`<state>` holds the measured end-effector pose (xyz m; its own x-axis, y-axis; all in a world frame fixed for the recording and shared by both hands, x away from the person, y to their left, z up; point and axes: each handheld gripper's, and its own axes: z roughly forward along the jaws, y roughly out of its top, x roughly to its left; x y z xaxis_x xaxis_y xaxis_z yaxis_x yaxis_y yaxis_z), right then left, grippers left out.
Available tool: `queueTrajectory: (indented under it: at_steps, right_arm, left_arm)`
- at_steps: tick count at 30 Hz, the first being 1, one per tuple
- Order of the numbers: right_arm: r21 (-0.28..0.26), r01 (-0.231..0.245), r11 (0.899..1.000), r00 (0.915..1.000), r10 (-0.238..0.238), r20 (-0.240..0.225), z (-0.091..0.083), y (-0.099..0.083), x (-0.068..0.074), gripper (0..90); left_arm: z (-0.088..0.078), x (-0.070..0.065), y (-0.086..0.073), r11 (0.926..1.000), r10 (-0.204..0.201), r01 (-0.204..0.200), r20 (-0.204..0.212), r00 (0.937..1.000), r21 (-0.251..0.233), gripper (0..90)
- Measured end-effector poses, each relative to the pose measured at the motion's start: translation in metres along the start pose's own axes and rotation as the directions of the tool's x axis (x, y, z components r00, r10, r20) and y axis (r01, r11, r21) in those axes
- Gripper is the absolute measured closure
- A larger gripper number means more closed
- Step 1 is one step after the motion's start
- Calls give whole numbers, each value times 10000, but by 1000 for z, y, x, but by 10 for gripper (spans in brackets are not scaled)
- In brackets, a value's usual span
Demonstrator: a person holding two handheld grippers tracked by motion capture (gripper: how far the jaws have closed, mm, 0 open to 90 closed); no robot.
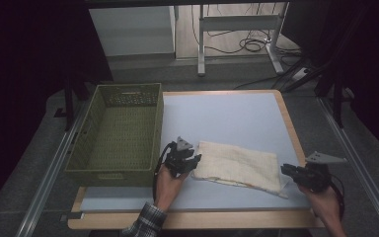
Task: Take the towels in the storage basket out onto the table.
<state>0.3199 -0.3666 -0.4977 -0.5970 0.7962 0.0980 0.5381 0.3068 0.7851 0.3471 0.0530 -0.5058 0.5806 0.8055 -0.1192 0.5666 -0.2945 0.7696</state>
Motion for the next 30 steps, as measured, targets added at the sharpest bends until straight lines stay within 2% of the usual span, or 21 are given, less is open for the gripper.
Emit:
queueTrajectory:
  at_steps: [5,9,11,13,15,17,18,20,22,23,25,28,30]
  right_arm:
    - [342,98,9994,9993,-110,357,26,22,-12,778]
    - [619,209,9979,9975,-250,660,43,32,-20,706]
    - [721,291,9970,9970,-342,701,50,34,-23,664]
    - [929,374,9950,9969,-436,650,56,34,-25,645]
    - [1116,553,9922,9958,-630,667,61,34,-26,646]
    - [1362,668,9884,9958,-747,535,64,31,-25,697]
    - [1323,606,9894,9970,-663,392,64,31,-23,736]
    - [1377,559,9889,9978,-604,288,64,30,-21,827]
    - [1500,632,9867,9971,-689,332,64,33,-20,848]
    - [1552,664,9856,9965,-734,395,64,34,-19,851]
    - [1486,655,9867,9955,-748,581,64,37,-22,854]
    - [1178,396,9923,9971,-469,598,63,45,-32,854]
    - [930,281,9953,9974,-341,636,65,52,-39,854]
  left_arm:
    - [28,9,28,9998,121,-118,-205,9997,145,659]
    - [48,19,41,9993,172,-158,-408,9990,349,592]
    - [56,23,43,9981,348,-318,-556,9978,533,526]
    - [67,27,42,9946,537,-469,-724,9959,921,501]
    - [73,30,40,9921,582,-501,-684,9960,1146,502]
    - [76,32,37,9893,607,-527,-552,9966,1363,526]
    - [76,31,36,9906,543,-496,-337,9980,1278,554]
    - [76,31,36,9902,520,-511,-37,9986,1302,644]
    - [76,30,37,9885,489,-532,337,9982,1415,804]
    - [75,28,39,9867,655,-687,264,9975,1474,847]
    - [73,27,41,9881,880,-872,-1,9961,1265,869]
    - [72,33,46,9944,602,-587,-145,9981,875,874]
    - [74,36,50,9951,602,-576,-294,9978,801,874]
